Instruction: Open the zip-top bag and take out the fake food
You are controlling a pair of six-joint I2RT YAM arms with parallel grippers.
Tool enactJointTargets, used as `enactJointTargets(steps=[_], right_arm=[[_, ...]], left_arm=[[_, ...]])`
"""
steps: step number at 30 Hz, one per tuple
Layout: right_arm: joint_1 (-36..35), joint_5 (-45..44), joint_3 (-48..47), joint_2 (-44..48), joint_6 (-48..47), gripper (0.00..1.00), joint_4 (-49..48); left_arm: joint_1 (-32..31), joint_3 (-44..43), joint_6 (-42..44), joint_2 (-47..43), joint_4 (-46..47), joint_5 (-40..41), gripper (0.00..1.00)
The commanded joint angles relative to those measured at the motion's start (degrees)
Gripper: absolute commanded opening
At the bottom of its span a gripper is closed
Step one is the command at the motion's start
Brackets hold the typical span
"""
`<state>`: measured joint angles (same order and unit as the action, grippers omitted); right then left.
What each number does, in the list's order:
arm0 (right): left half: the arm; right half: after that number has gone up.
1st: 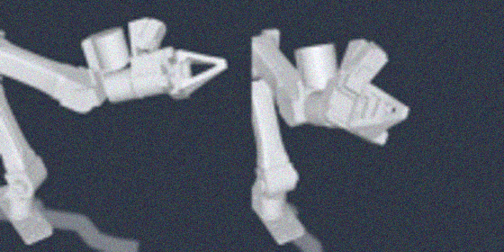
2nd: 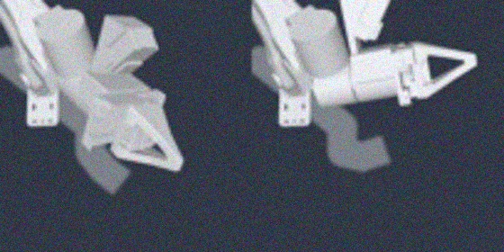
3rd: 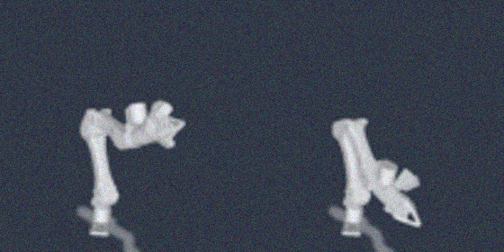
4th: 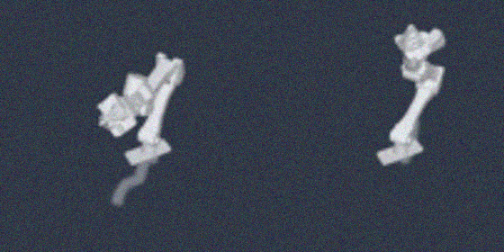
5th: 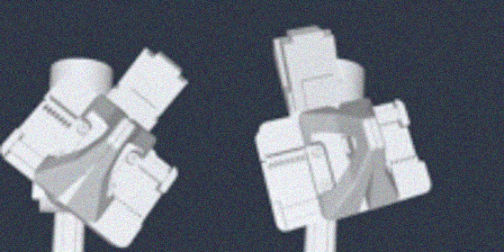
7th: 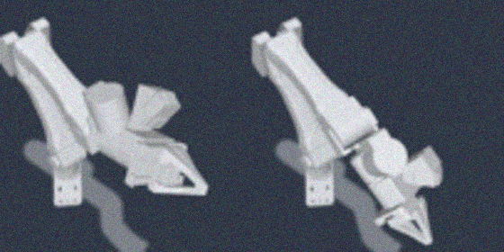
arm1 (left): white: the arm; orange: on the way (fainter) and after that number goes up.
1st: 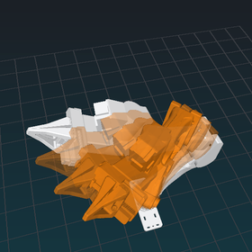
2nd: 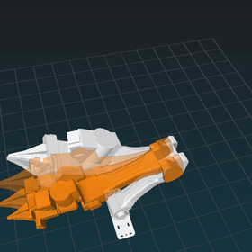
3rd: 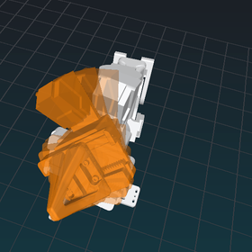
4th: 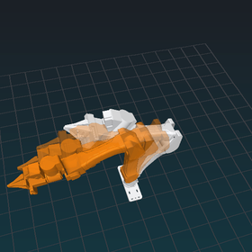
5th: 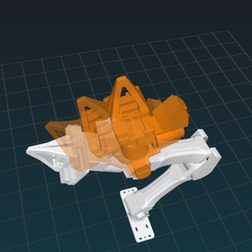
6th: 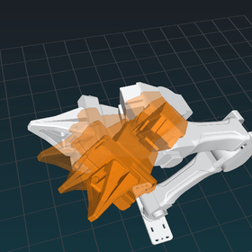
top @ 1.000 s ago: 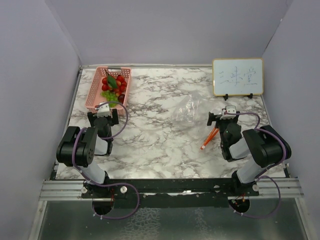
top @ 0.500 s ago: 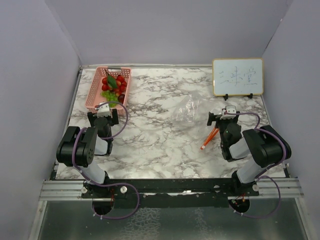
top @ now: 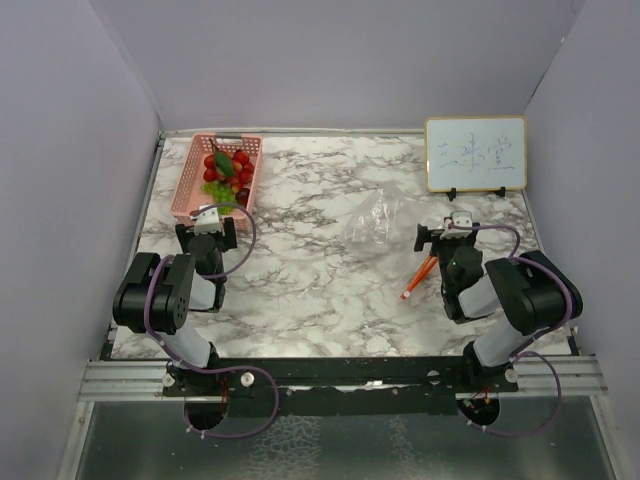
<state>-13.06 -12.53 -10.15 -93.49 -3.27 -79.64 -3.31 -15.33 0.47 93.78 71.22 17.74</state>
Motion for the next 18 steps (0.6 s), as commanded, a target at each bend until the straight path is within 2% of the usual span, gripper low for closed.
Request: enactJointTargets(steps=[1, 2, 3, 18], right_arm=[[0.2, -0.2, -0.8, -0.5, -0.4, 0.99, -2.3], [0.2, -0.2, -0.8, -0.5, -0.4, 0.99, -2.3], [0.1, -0.1, -0.8, -0.5, -0.4, 0.99, -2.3], [0.1, -0.1, -1.4, -0.4, -0.1, 0.99, -0.9]], left_arm=[[-0.3, 0.6, 0.0, 0.3, 2.4, -1.1, 0.9], [-0.3, 0.6, 0.0, 0.3, 2.4, -1.1, 0.98], [-0.3, 0.6, 0.0, 0.3, 2.4, -1.1, 0.99], [-0.3, 0.5, 0.1, 0.3, 2.2, -1.3, 0.99]])
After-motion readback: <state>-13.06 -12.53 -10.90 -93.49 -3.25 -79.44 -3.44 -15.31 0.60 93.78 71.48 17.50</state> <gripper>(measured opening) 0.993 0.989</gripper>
